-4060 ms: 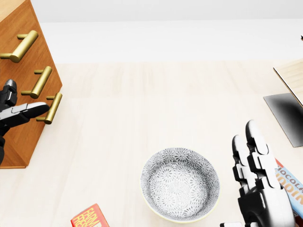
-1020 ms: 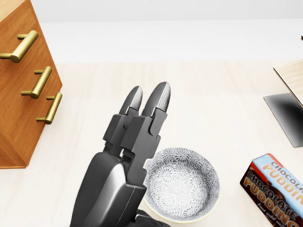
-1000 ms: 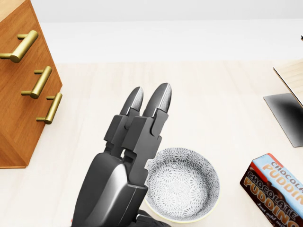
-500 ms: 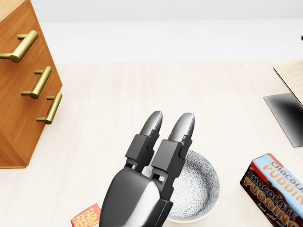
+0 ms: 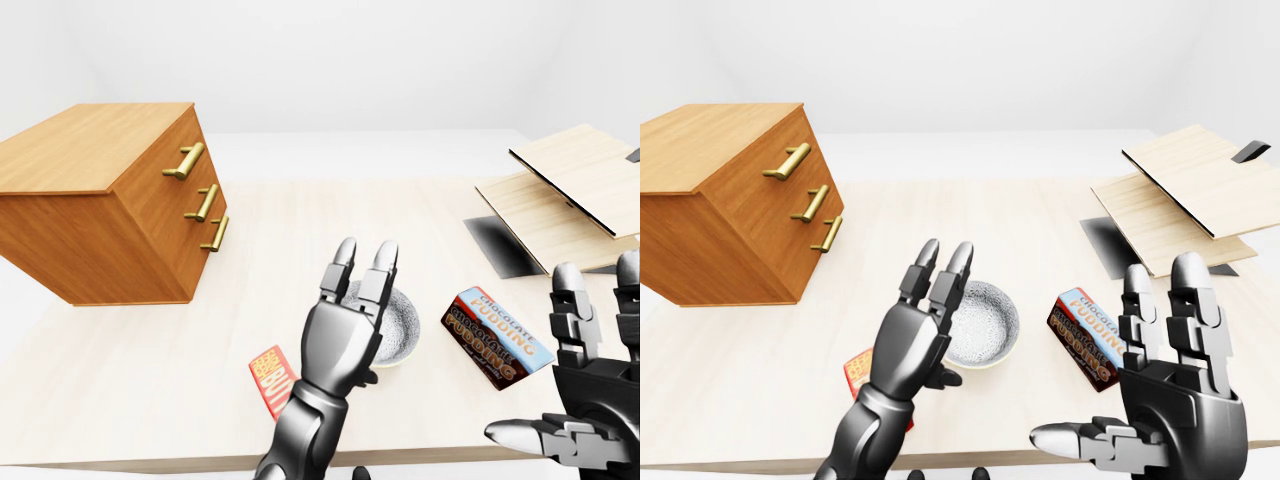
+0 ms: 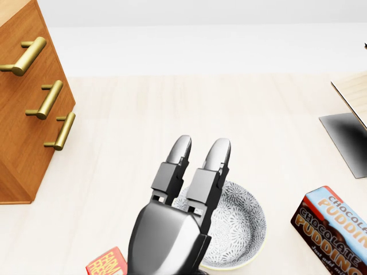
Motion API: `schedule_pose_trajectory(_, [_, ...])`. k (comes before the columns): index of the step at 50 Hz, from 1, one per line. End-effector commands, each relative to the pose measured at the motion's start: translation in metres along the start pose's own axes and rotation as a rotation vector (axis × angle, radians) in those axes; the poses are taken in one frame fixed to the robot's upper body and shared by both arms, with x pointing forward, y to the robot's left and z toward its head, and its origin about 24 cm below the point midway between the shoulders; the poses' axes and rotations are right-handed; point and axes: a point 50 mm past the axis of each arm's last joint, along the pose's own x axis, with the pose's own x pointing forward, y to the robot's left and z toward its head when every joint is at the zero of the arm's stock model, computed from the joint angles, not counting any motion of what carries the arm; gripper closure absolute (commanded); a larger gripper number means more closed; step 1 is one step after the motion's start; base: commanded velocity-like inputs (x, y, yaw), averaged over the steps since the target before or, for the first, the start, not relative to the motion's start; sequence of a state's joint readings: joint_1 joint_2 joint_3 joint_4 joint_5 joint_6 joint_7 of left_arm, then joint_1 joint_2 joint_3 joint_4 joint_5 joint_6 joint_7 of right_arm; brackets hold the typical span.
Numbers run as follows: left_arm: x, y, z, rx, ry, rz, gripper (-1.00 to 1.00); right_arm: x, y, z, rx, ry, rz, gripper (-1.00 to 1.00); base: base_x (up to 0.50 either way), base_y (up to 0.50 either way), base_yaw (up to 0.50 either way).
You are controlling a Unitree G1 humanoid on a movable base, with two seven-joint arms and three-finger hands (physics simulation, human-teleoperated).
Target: Close the top drawer of the cabinet and put the bowl on top of it.
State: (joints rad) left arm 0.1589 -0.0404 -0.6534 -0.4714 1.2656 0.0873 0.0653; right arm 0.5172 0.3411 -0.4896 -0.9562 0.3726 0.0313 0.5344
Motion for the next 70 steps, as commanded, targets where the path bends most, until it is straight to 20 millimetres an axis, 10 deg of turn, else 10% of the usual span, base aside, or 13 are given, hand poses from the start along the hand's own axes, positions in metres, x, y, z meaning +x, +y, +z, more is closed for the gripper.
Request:
schedule_pose_trajectory(1, [0.001, -0.019, -0.004, 0.054, 0.018, -0.035, -1.00, 0.000, 0.000, 0.001, 0.001, -0.001, 0.001, -1.00, 0.00, 0.00, 0.00])
schedule_pose_trajectory(15, [-0.005, -0.055, -0.012, 0.113, 0.042, -0.173, -1.00, 0.000, -0.001, 0.001, 0.003, -0.001, -0.002, -1.00, 0.00, 0.00, 0.00])
schedule_pose_trajectory(70, [-0.002, -0.093, -0.033, 0.195, 0.110, -0.305, -1.00, 0.000, 0.000, 0.000, 0.004, -0.001, 0.001, -1.00, 0.00, 0.00, 0.00])
